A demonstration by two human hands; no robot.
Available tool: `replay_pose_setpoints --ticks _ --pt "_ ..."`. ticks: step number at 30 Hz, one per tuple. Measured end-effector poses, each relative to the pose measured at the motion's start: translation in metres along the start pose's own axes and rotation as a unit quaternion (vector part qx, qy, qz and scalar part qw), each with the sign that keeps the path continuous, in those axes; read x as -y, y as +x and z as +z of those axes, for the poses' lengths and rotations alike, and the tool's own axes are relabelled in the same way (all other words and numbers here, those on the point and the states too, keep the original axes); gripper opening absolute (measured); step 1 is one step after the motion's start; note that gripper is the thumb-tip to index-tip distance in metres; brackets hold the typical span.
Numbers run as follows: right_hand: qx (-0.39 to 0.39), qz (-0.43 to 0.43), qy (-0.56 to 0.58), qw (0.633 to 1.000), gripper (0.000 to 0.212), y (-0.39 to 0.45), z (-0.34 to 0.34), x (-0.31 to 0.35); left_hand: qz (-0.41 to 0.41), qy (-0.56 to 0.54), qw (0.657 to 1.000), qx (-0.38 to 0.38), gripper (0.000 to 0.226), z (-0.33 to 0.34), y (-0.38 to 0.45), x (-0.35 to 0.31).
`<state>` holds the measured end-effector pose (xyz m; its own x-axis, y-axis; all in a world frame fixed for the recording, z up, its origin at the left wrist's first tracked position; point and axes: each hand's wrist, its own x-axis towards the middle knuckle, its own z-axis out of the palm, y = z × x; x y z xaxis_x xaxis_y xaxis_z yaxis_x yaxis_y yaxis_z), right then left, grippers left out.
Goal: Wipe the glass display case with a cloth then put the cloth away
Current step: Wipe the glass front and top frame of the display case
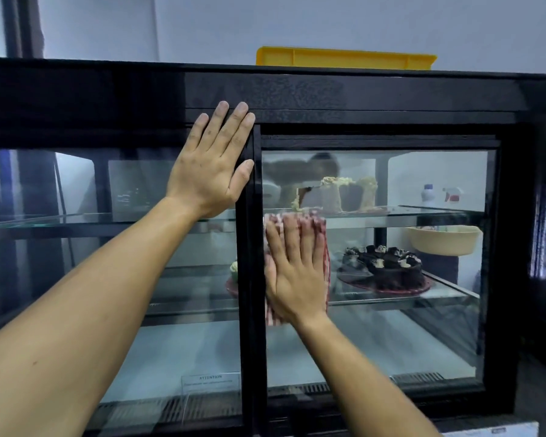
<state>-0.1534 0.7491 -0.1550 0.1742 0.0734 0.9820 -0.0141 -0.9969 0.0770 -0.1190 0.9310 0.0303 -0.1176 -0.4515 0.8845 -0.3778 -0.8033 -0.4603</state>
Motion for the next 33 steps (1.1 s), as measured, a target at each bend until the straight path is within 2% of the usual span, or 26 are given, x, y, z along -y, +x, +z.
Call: replay_pose_setpoints --ticks 2,4,9,10,14,16,18,20,22,24,26,30,31,33 --pt "-0.016 0.005 0.001 1.000 0.059 0.070 -0.007 -0.004 0.001 0.004 1.000 -0.003 0.067 0.001 -0.001 0.000" --pt "-0.025 -0.005 0.005 1.000 0.059 0.100 -0.009 -0.012 0.004 0.002 1.000 -0.005 0.068 0.002 -0.002 0.001" --pt "-0.019 -0.065 -0.013 0.998 0.060 0.084 -0.012 -0.046 0.014 0.001 1.000 -0.008 0.073 0.003 -0.003 0.003" --pt "-0.023 -0.052 -0.024 0.998 0.060 0.083 -0.013 -0.064 0.020 0.005 1.000 -0.010 0.072 0.004 -0.003 0.003" --pt "-0.050 0.115 -0.037 0.991 0.062 0.072 -0.025 -0.149 0.036 0.020 0.999 -0.017 0.069 0.007 -0.005 0.004" --pt "-0.050 0.169 -0.020 0.984 0.063 0.070 -0.032 -0.175 0.037 0.021 0.999 -0.020 0.069 0.007 -0.003 0.002" --pt "-0.055 0.216 -0.019 0.975 0.064 0.072 -0.035 -0.177 0.038 0.019 0.999 -0.020 0.068 0.007 -0.003 0.003" --pt "-0.070 0.254 -0.033 0.964 0.065 0.078 -0.034 -0.147 0.037 0.021 0.999 -0.024 0.068 0.009 -0.003 0.003" --pt "-0.069 0.205 -0.027 0.976 0.065 0.080 -0.027 -0.092 0.032 0.019 0.999 -0.027 0.068 0.009 -0.004 0.002" --pt "-0.019 0.063 -0.002 0.998 0.064 0.074 -0.018 -0.037 0.027 0.020 0.999 -0.023 0.068 0.007 -0.004 0.001" --pt "0.002 -0.027 0.016 1.000 0.062 0.068 -0.012 -0.014 0.033 0.021 0.999 -0.016 0.068 0.005 -0.004 0.000" --pt "-0.016 -0.112 -0.003 0.994 0.057 0.068 -0.016 -0.061 0.165 0.033 0.986 0.015 0.060 0.004 -0.004 0.000" --pt "-0.013 -0.109 -0.021 0.994 0.057 0.068 -0.020 -0.085 0.181 0.033 0.983 0.022 0.059 0.004 -0.004 0.001" --pt "-0.025 -0.024 -0.049 0.998 0.058 0.065 -0.030 -0.146 0.174 0.035 0.984 0.028 0.058 0.003 -0.002 0.001"
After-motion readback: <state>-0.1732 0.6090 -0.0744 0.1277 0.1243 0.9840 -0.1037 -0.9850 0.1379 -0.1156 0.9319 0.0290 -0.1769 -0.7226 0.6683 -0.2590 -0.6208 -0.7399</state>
